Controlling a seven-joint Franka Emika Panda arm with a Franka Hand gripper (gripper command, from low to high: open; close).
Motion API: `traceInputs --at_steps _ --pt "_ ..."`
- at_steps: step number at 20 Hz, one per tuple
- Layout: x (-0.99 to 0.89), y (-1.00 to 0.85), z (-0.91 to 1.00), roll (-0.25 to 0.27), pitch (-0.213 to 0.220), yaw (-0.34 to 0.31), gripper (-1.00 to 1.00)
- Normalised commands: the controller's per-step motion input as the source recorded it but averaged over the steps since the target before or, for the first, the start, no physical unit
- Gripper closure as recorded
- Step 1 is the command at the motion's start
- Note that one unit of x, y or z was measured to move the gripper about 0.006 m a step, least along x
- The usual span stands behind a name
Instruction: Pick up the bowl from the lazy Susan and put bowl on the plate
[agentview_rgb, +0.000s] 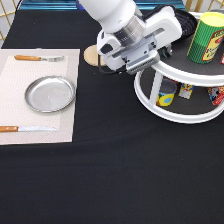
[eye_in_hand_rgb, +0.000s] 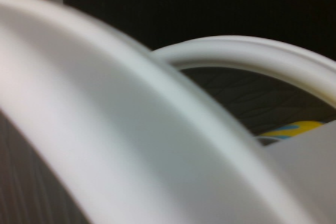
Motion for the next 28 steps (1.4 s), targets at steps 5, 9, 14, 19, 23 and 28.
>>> traceInputs --at_steps 5,9,14,19,23,28 --pt "-0.35 -0.16 1.0 -0.037 -0.105 0.026 -1.0" --pt "-0.76 0.02 1.0 -0.121 -0.157 0.026 -1.0" --pt "-0.92 0.01 0.75 -0.145 -0.212 0.033 -1.0" --pt "-0.95 0.0 0.35 -0.139 -0.214 0.02 -1.0" --pt "-1.0 0.04 -0.04 -0.121 -0.149 0.01 -1.0" --pt "-0.98 0.19 -0.37 -0.129 -0.117 0.007 -1.0"
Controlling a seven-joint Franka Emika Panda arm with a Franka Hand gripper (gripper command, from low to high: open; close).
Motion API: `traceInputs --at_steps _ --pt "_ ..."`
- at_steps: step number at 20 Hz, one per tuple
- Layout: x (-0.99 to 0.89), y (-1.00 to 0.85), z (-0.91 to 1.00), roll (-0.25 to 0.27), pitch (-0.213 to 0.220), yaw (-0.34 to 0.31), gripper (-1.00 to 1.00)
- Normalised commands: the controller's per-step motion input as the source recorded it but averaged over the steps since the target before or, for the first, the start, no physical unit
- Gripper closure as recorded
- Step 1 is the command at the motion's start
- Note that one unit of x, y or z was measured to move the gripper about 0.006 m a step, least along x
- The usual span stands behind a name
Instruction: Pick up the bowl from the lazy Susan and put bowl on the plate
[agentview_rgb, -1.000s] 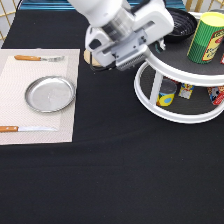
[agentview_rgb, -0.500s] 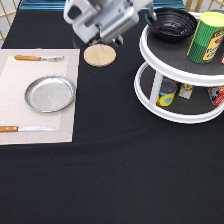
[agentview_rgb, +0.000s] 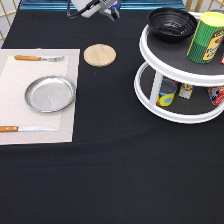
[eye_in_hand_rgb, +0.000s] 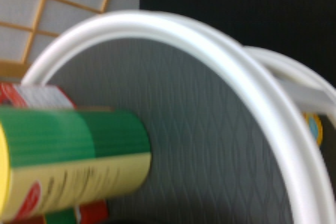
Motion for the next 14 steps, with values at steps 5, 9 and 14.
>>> traceInputs --at_steps 5,9,14 --pt "-0.74 0.41 -0.51 -0.216 -0.15 0.0 -1.0" --pt "-0.63 0.44 -0.33 -0.287 -0.151 0.0 -1.0" --pt "-0.69 0.36 0.0 -0.264 -0.148 0.0 -1.0"
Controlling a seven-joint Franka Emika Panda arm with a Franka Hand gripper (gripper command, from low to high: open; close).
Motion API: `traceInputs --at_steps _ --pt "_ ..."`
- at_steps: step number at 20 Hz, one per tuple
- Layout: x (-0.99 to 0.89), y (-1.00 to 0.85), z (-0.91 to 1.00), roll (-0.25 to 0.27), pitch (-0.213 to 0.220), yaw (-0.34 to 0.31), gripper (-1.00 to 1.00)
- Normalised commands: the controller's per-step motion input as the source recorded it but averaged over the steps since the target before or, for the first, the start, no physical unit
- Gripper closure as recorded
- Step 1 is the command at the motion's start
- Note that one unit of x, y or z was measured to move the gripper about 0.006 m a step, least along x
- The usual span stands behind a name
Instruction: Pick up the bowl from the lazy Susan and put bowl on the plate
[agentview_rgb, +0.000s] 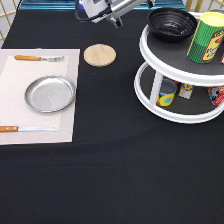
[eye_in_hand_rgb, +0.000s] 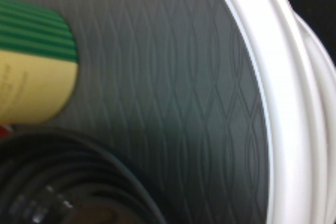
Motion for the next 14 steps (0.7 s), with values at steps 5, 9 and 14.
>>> traceInputs --at_steps 5,9,14 --pt "-0.56 0.41 0.11 -0.149 -0.116 -0.012 -1.0" --pt "-0.3 0.3 -0.08 -0.032 0.0 -0.021 -1.0" --pt "-0.04 0.35 -0.25 0.005 0.019 -0.115 -1.0"
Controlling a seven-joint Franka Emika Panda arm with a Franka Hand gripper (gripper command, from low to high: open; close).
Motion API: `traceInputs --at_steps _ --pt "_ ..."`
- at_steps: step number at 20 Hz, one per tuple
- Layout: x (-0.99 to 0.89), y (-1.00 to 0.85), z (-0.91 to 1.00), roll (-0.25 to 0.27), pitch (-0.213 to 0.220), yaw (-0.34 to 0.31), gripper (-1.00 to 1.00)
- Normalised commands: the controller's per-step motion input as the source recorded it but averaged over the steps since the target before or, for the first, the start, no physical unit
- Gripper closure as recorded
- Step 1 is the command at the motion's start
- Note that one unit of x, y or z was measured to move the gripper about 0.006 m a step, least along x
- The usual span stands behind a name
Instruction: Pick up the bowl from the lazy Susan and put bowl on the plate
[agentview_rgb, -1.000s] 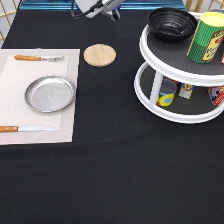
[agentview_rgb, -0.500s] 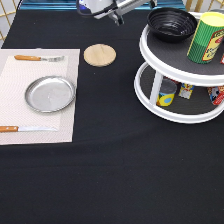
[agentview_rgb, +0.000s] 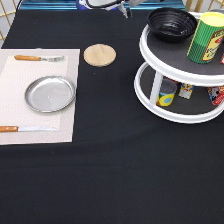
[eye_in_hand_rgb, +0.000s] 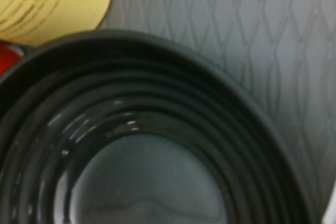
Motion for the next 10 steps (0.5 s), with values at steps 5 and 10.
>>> traceInputs --at_steps 5,10 --pt "-0.12 0.29 -0.21 -0.038 0.0 -0.177 -1.0" --pt "-0.17 0.13 -0.03 -0.051 0.0 -0.179 1.0"
